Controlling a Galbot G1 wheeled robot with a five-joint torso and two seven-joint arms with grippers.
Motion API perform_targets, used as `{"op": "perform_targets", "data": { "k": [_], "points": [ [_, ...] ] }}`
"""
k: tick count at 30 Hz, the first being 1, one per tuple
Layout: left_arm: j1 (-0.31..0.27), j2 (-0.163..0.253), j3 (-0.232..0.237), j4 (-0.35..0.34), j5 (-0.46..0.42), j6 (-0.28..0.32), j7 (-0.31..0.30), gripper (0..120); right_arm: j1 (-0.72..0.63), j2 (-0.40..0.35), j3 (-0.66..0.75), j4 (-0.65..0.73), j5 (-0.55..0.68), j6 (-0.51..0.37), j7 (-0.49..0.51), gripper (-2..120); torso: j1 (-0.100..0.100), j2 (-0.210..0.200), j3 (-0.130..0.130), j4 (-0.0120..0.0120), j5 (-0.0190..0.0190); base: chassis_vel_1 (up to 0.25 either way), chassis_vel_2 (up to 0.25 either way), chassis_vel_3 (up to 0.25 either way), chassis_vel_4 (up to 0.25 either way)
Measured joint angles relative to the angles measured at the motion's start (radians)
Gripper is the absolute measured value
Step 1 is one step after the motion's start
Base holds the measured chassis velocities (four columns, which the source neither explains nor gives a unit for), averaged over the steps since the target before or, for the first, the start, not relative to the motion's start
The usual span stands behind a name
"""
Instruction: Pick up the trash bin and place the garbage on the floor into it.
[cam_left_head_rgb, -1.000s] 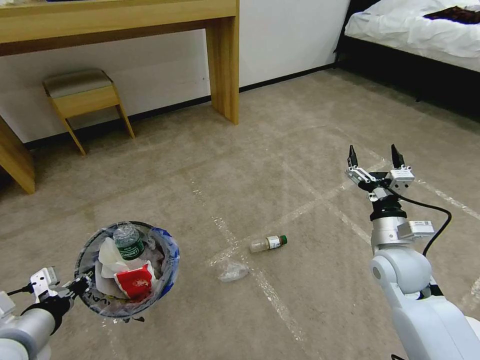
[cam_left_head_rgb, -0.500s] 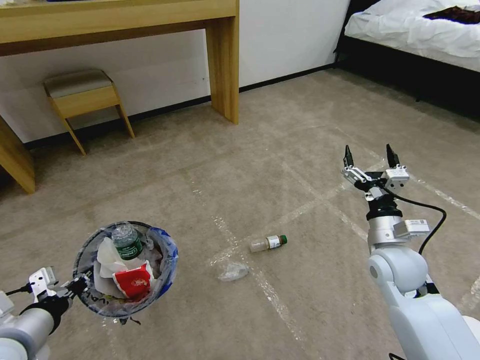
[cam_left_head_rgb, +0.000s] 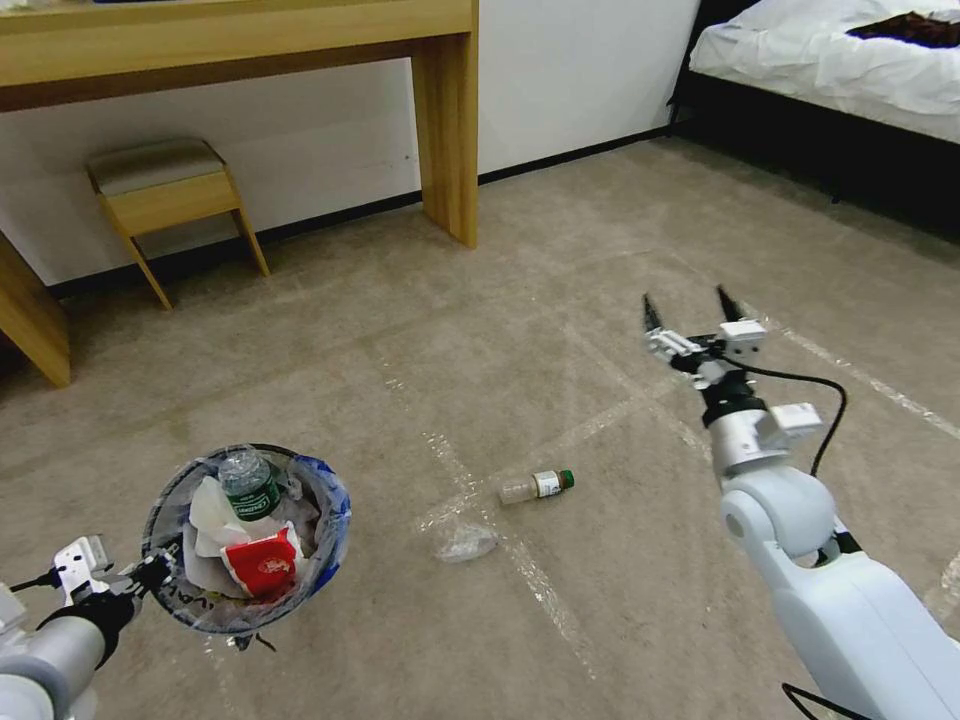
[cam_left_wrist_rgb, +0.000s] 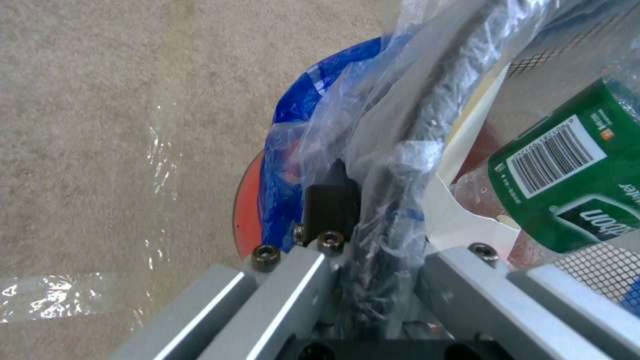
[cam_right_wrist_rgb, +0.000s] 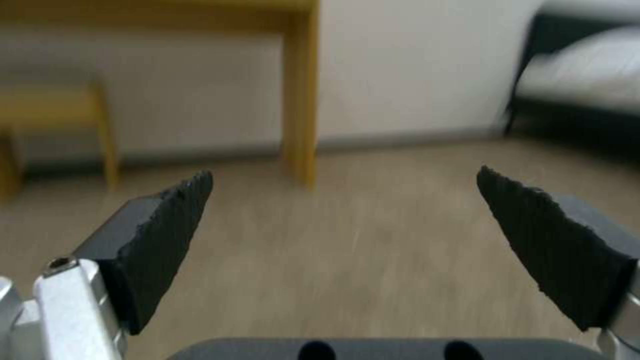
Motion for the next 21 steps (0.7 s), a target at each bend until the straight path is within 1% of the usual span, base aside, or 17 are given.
{"op": "perform_targets", "data": {
  "k": [1,2,3,4,5,6,8,9,10,11,12,13,15,16,18,19,21],
  "points": [
    [-0.002,0.001,0.0,0.001,0.0,0.0,0.0,0,0.009,-0.017,-0.027,0.011,0.03,-0.06,0.001,100,0.0,0.0,0.0,0.0,0.0,0.0,0.0,0.0,0.0],
    [-0.002,0.001,0.0,0.001,0.0,0.0,0.0,0,0.009,-0.017,-0.027,0.011,0.03,-0.06,0.001,100,0.0,0.0,0.0,0.0,0.0,0.0,0.0,0.0,0.0],
    [-0.008,0.007,0.005,0.004,0.0,0.0,-0.001,0,0.017,-0.036,-0.057,0.032,0.083,-0.141,0.022,100,0.0,0.0,0.0,0.0001,0.0001,0.0,0.0,0.0,0.0],
    [-0.015,0.015,0.011,0.007,-0.001,0.001,-0.002,0,0.025,-0.047,-0.078,0.047,0.127,-0.203,0.043,100,0.0,0.0,0.0,-0.0001,0.0,0.0,0.0,0.0,0.0],
    [-0.015,0.015,0.011,0.007,-0.001,0.001,-0.002,0,0.025,-0.047,-0.078,0.047,0.127,-0.203,0.043,100,0.0,0.0,0.0,-0.0001,0.0,0.0,0.0,0.0,0.0],
    [-0.017,0.019,0.014,0.009,-0.002,0.001,-0.002,0,0.04,-0.054,-0.107,0.059,0.176,-0.274,0.064,100,0.0,0.0,0.0,-0.0006,-0.0003,0.0,0.0,0.0,0.0],
    [-0.014,0.022,0.014,0.012,-0.003,0.002,-0.001,0,0.076,-0.057,-0.168,0.059,0.253,-0.384,0.09,100,0.0,0.0,0.0,-0.0003,0.0002,0.0,0.0,0.0,0.0],
    [-0.014,0.022,0.014,0.012,-0.003,0.002,-0.001,0,0.076,-0.057,-0.168,0.059,0.253,-0.384,0.09,100,0.0,0.0,0.0,-0.0003,0.0002,0.0,0.0,0.0,0.0],
    [-0.014,0.025,0.014,0.013,-0.003,0.002,-0.001,0,0.102,-0.059,-0.205,0.051,0.295,-0.463,0.095,100,0.0,0.0,0.0,0.0001,0.0,0.0,0.0,0.0,0.0],
    [-0.014,0.028,0.013,0.013,-0.003,0.002,0.0,0,0.123,-0.06,-0.241,0.037,0.32,-0.52,0.096,100,0.0,0.0,0.0,0.0001,-0.0002,0.0,0.0,0.0,0.0],
    [-0.014,0.03,0.013,0.013,-0.004,0.002,0.001,0,0.142,-0.063,-0.275,0.022,0.326,-0.551,0.091,100,0.0,0.0,0.0,0.0001,0.0002,0.0,0.0,0.0,0.0],
    [-0.014,0.03,0.013,0.013,-0.004,0.002,0.001,0,0.142,-0.063,-0.275,0.022,0.326,-0.551,0.091,100,0.0,0.0,0.0,0.0001,0.0002,0.0,0.0,0.0,0.0],
    [-0.011,0.031,0.012,0.013,-0.006,0.002,0.002,0,0.184,-0.074,-0.362,-0.015,0.299,-0.587,0.033,100,0.0,0.0,0.0,-0.0001,-0.0001,0.0,0.0,0.0,0.0],
    [-0.011,0.031,0.012,0.013,-0.006,0.002,0.002,0,0.184,-0.074,-0.362,-0.015,0.299,-0.587,0.033,100,0.0,0.0,0.0,-0.0001,-0.0001,0.0,0.0,0.0,0.0],
    [-0.005,0.03,0.009,0.013,-0.006,0.002,0.003,0,0.22,-0.084,-0.426,-0.045,0.255,-0.6,-0.049,100,0.0,0.0,0.0,-0.0001,0.0001,0.0,0.0,0.0,0.0],
    [-0.005,0.03,0.009,0.013,-0.006,0.002,0.003,0,0.22,-0.084,-0.426,-0.045,0.255,-0.6,-0.049,100,0.0,0.0,0.0,-0.0001,0.0001,0.0,0.0,0.0,0.0],
    [-0.001,0.025,0.005,0.012,-0.006,0.002,0.004,0,0.283,-0.089,-0.507,-0.093,0.171,-0.601,-0.163,100,0.0,0.0,0.0,-0.0001,0.0,0.0,0.0,0.0,0.0]
  ]
}}
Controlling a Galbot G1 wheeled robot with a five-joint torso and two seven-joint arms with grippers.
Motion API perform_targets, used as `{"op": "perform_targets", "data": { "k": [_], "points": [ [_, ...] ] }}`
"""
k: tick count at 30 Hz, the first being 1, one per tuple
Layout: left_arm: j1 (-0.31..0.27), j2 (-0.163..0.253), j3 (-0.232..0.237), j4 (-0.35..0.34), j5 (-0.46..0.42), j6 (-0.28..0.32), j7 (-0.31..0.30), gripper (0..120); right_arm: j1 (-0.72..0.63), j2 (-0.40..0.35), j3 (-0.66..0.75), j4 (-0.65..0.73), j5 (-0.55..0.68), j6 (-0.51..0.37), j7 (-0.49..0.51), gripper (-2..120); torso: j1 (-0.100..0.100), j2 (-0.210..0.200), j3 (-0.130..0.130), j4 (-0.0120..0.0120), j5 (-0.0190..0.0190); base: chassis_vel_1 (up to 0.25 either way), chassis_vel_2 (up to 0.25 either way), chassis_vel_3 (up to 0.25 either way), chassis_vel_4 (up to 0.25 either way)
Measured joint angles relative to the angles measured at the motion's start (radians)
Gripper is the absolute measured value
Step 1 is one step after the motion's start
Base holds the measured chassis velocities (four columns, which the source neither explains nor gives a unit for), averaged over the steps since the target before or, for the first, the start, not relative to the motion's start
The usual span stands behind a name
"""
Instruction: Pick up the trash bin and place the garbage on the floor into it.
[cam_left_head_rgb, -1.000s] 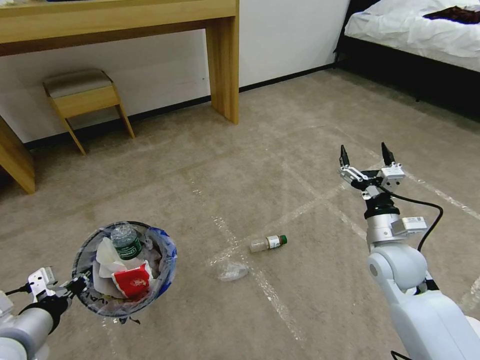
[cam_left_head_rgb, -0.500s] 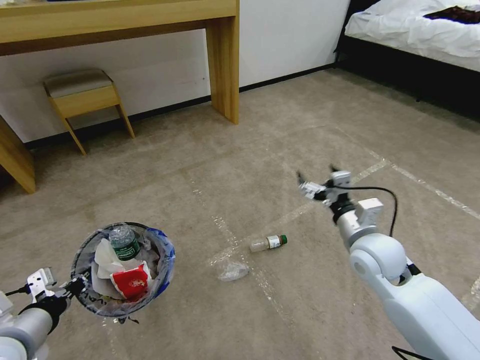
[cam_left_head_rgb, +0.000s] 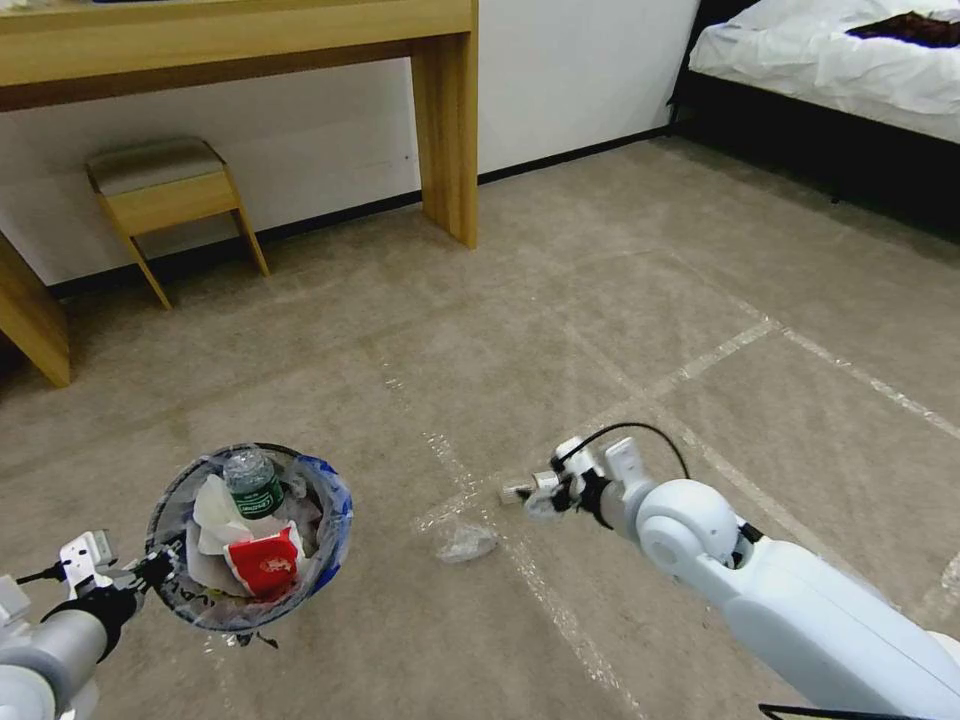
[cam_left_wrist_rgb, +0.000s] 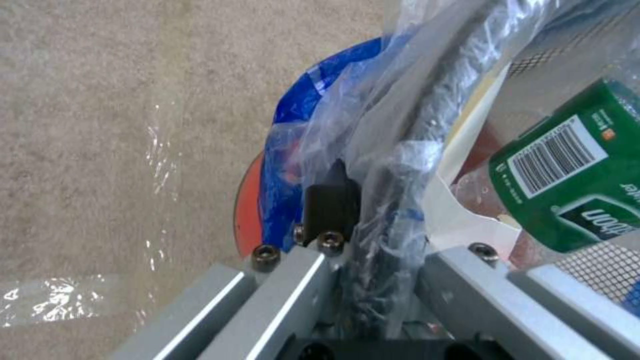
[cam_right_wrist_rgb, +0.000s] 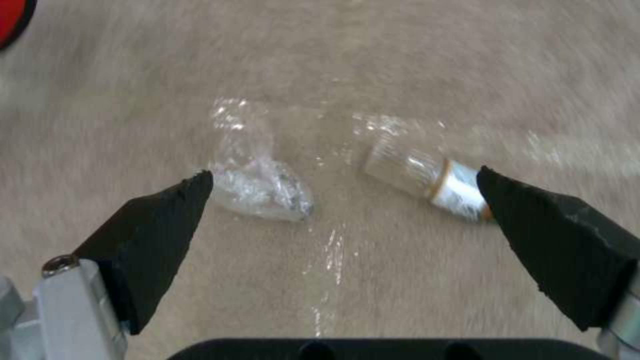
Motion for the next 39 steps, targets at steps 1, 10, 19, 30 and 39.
{"op": "perform_targets", "data": {
  "k": [1,10,19,30,39],
  "points": [
    [0.0,0.0,0.0,0.0,0.0,0.0,0.0,0,0.0,0.0,0.0,0.0,0.0,0.0,0.0,100,0.0,0.0,0.0,0.0,0.0,0.0,0.0,0.0,0.0],
    [0.007,-0.013,-0.01,-0.007,0.001,-0.003,0.001,0,0.166,0.04,-0.22,-0.116,-0.211,0.007,-0.276,100,0.0,0.0,0.0,0.0,0.0,0.0,0.0,0.0,0.0],
    [0.008,-0.028,-0.017,-0.003,0.003,-0.004,0.001,0,0.239,0.109,-0.412,-0.281,-0.303,0.059,-0.293,100,0.0,0.0,0.0,0.0,-0.0001,0.0,0.0,0.0,0.0],
    [0.014,-0.032,-0.026,0.003,0.0,-0.006,0.003,0,0.218,0.211,-0.453,-0.491,-0.365,0.204,-0.298,100,0.0,0.0,0.0,0.0,0.0,0.0,0.0,0.0,0.0],
    [0.014,-0.033,-0.023,0.005,0.0,-0.006,0.003,0,0.206,0.33,-0.451,-0.629,-0.407,0.337,-0.279,100,0.0,0.0,0.0,0.0001,0.0001,0.0,0.0,0.0,0.0]
  ]
}}
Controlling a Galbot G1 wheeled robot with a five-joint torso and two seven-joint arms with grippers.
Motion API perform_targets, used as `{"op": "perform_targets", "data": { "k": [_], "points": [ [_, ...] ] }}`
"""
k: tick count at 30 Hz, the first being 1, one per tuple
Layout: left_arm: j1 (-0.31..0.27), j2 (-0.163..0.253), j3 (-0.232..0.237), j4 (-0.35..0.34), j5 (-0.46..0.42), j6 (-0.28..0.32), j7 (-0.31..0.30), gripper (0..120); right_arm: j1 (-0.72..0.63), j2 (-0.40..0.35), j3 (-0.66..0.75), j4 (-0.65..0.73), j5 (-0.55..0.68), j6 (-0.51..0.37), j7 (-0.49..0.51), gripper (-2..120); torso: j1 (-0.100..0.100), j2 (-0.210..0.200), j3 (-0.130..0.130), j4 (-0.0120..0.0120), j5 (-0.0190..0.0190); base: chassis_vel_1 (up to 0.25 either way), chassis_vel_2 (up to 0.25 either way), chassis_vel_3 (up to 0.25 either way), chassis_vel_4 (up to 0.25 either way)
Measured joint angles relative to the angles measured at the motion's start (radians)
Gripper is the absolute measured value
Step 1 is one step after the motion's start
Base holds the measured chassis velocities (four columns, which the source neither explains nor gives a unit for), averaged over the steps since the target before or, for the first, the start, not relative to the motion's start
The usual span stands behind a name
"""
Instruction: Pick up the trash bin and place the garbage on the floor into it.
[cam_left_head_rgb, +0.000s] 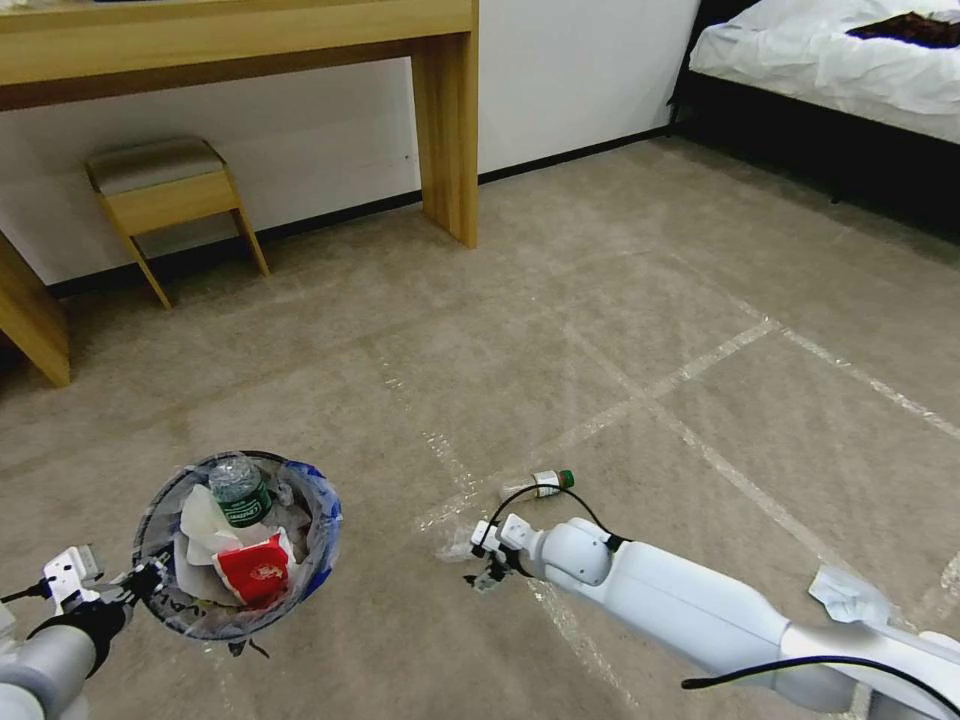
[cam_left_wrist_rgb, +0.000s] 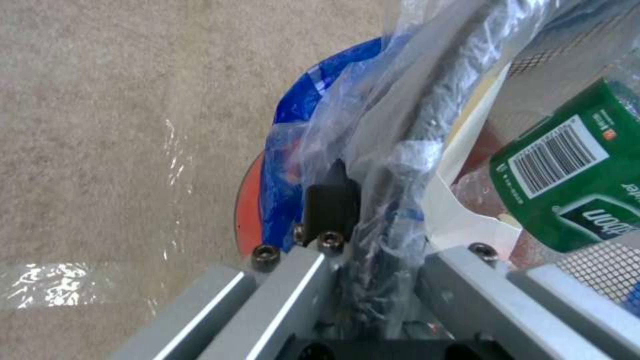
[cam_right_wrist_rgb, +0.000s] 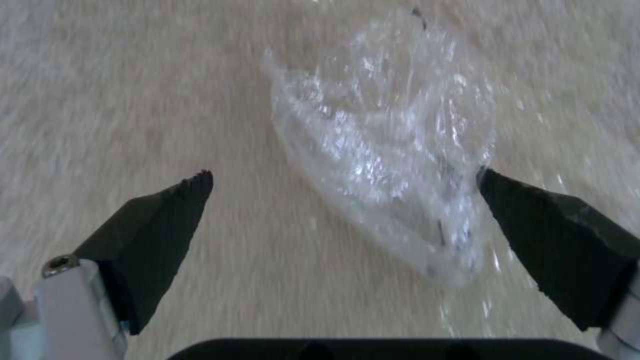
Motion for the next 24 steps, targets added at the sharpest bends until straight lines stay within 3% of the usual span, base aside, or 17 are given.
{"op": "perform_targets", "data": {
  "k": [7,21,24],
  "points": [
    [0.008,-0.008,-0.002,-0.004,0.0,0.0,0.004,0,0.005,0.087,0.007,-0.126,-0.077,0.07,0.014,100,0.0,0.0,0.0,0.0,-0.0001,0.0,0.0,0.0,0.0],
    [0.006,-0.009,0.001,0.002,0.0,-0.002,0.01,0,0.005,0.122,0.018,-0.217,-0.126,0.133,0.022,98,0.0,0.0,0.0,-0.0001,-0.0001,0.0,0.0,0.0,0.0],
    [0.006,-0.008,0.001,0.002,0.0,-0.002,0.012,0,0.002,0.13,0.02,-0.237,-0.134,0.148,0.025,89,0.0,0.0,0.0,-0.0001,0.0,0.0,0.0,0.0,0.0]
  ]
}}
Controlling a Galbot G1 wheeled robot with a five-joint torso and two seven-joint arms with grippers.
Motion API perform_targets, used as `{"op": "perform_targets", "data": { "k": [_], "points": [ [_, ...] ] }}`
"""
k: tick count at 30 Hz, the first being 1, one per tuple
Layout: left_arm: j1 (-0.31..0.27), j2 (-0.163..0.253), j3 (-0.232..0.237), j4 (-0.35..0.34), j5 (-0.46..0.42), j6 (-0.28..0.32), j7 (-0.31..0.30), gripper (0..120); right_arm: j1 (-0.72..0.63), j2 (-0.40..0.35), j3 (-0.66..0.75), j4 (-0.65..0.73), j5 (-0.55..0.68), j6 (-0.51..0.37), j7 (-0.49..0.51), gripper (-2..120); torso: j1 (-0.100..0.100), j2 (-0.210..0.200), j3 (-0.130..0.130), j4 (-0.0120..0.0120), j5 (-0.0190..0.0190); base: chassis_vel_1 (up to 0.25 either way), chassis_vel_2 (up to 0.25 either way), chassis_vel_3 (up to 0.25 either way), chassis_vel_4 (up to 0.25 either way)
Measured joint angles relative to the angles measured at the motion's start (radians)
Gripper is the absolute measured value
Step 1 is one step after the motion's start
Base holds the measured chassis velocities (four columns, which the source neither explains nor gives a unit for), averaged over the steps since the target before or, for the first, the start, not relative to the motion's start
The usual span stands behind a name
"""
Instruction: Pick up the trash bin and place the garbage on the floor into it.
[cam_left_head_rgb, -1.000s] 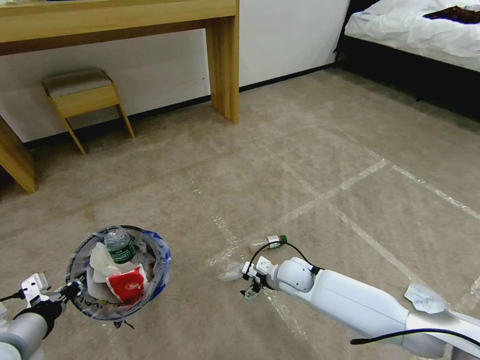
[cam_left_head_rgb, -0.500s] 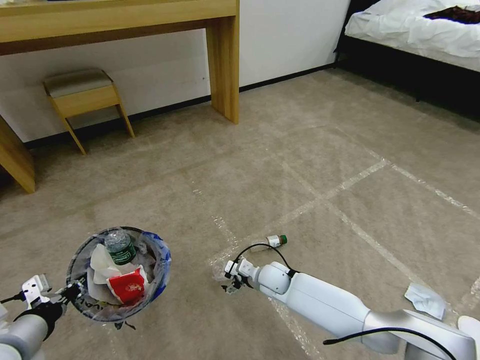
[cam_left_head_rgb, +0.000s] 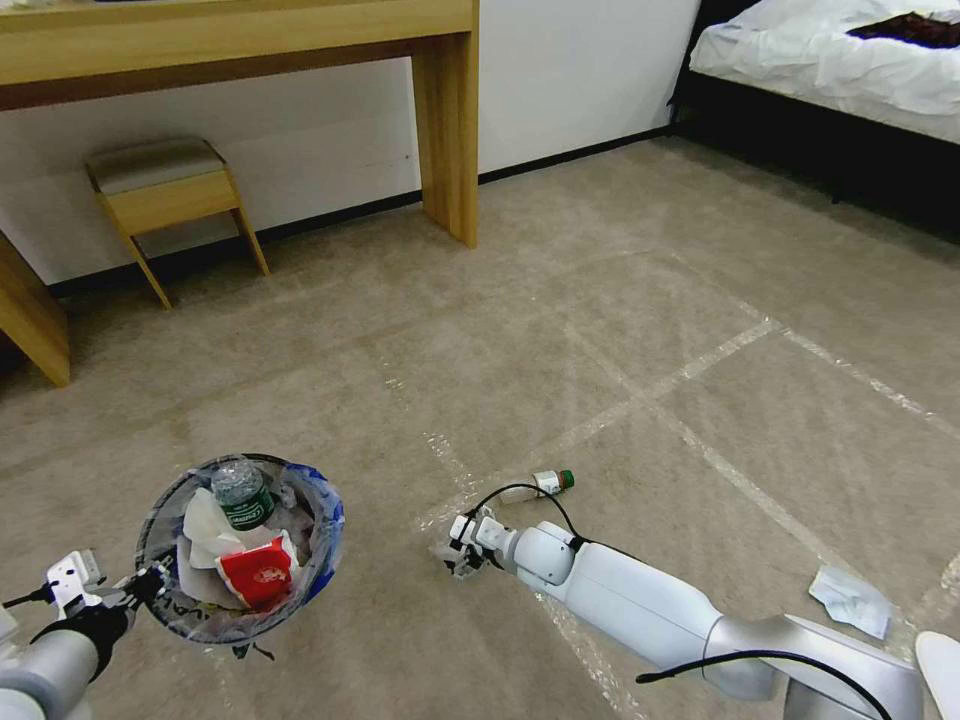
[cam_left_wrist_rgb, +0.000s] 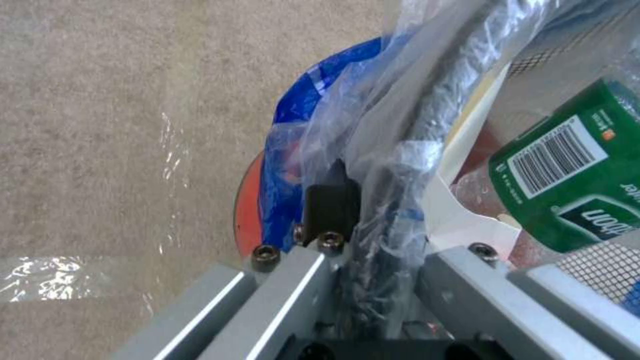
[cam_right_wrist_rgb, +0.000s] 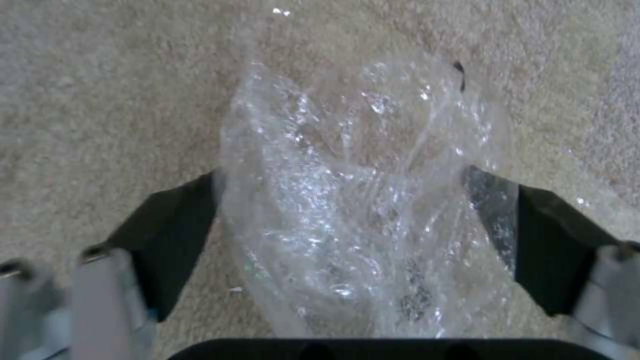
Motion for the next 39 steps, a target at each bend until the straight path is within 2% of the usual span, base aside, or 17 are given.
{"op": "perform_targets", "data": {
  "k": [3,6,10,12,15,18,20,24,27,33,36,38,39],
  "points": [
    [0.0,0.001,0.0,0.0,0.0,0.0,0.0,0,-0.002,0.003,0.002,-0.007,-0.004,0.006,0.002,82,0.0,0.0,0.0,0.0,0.0001,0.0,0.0,0.0,0.0],
    [-0.003,0.002,0.001,0.004,0.0,-0.001,0.001,0,-0.003,0.002,0.003,-0.01,-0.006,0.013,0.006,64,0.0,0.0,0.0,0.0,0.0001,0.0,0.0,0.0,0.0],
    [-0.004,0.002,0.002,0.007,0.001,-0.001,0.001,0,-0.005,-0.002,0.006,-0.009,-0.006,0.015,0.008,55,0.0,0.0,0.0,0.0,0.0001,0.0,0.0,0.0,0.0],
    [-0.007,0.001,0.007,0.011,0.003,-0.002,0.001,0,-0.008,-0.009,0.008,-0.003,-0.005,0.016,0.009,42,0.0,0.0,0.0,0.0,0.0,0.0,0.0,0.0,0.0],
    [-0.007,0.0,0.008,0.011,0.004,-0.002,0.001,0,-0.012,-0.013,0.009,-0.001,-0.005,0.019,0.01,37,0.0,0.0,0.0,0.0,0.0001,0.0,0.0,0.0,0.0],
    [-0.009,0.003,0.009,0.012,0.004,-0.002,0.001,0,-0.021,-0.025,0.019,0.012,0.0,0.021,0.014,20,0.0,0.0,0.0,0.0,0.0001,0.0,0.0,0.0,0.0],
    [-0.009,0.004,0.01,0.012,0.004,-0.002,0.001,0,-0.023,-0.029,0.022,0.017,0.003,0.021,0.016,17,0.0,0.0,0.0,0.0,0.0001,0.0,0.0,0.0,0.0],
    [-0.01,0.007,0.011,0.013,0.004,-0.002,0.0,0,-0.034,-0.056,0.059,0.066,0.037,0.018,0.034,1,0.0,0.0,0.0,0.0,0.0002,0.0,0.0,0.0,0.0],
    [-0.011,0.01,0.011,0.013,0.004,-0.002,-0.001,0,-0.036,-0.068,0.08,0.093,0.055,0.014,0.045,0,0.0,0.0,0.0,0.0,0.0002,0.0,0.0,0.0,0.0],
    [-0.016,0.025,0.014,0.015,-0.002,-0.002,-0.006,0,-0.033,-0.149,0.216,0.311,0.216,-0.026,0.092,0,0.0,0.0,0.0,-0.0001,0.0001,0.0,0.0,0.0,0.0],
    [-0.017,0.031,0.015,0.015,-0.004,-0.001,-0.007,0,-0.029,-0.159,0.246,0.353,0.244,-0.032,0.103,0,0.0,0.0,0.0,0.0,0.0001,0.0,0.0,0.0,0.0],
    [-0.024,0.043,0.021,0.015,-0.013,0.001,-0.012,0,-0.015,-0.182,0.318,0.459,0.29,-0.039,0.126,0,0.0,0.0,0.0,0.0,0.0002,0.0,0.0,0.0,0.0],
    [-0.024,0.043,0.021,0.015,-0.013,0.001,-0.012,0,-0.015,-0.182,0.318,0.459,0.29,-0.039,0.126,0,0.0,0.0,0.0,0.0,0.0002,0.0,0.0,0.0,0.0]
  ]
}}
